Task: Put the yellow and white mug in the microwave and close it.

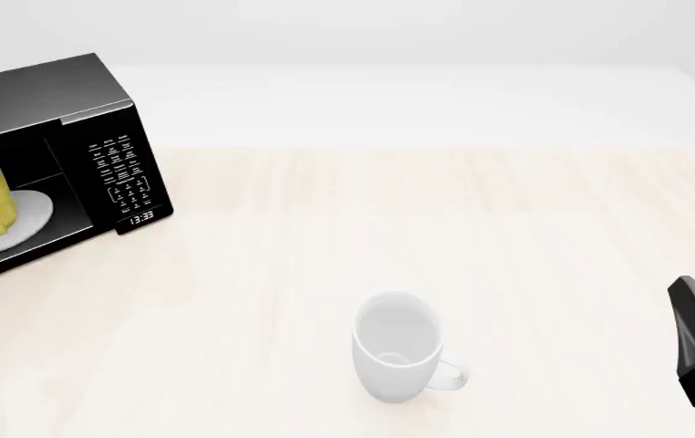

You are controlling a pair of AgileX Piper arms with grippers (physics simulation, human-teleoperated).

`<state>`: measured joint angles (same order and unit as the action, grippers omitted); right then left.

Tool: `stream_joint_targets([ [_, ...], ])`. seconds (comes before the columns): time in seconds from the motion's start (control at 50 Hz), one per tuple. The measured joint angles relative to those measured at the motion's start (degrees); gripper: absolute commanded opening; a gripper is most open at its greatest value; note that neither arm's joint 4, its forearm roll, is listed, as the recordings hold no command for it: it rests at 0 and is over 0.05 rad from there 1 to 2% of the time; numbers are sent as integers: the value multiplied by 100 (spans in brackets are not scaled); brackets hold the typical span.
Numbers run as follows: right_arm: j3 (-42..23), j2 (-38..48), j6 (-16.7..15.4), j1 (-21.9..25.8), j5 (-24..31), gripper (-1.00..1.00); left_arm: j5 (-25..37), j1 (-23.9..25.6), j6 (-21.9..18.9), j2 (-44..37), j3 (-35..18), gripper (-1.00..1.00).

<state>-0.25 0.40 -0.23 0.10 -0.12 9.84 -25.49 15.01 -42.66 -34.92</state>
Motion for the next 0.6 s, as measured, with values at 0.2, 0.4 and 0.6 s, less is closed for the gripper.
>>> stream_joint_targets([
  [0.2, 0, 0, -1, 0, 0, 100, 250, -233, 56, 106, -184, 100],
  [0.4, 1, 21, 5, 11, -8, 100, 428, -479, 91, 150, -370, 100],
  [0.6, 2, 63, 15, 34, -23, 100, 580, -718, 138, 166, -553, 100],
])
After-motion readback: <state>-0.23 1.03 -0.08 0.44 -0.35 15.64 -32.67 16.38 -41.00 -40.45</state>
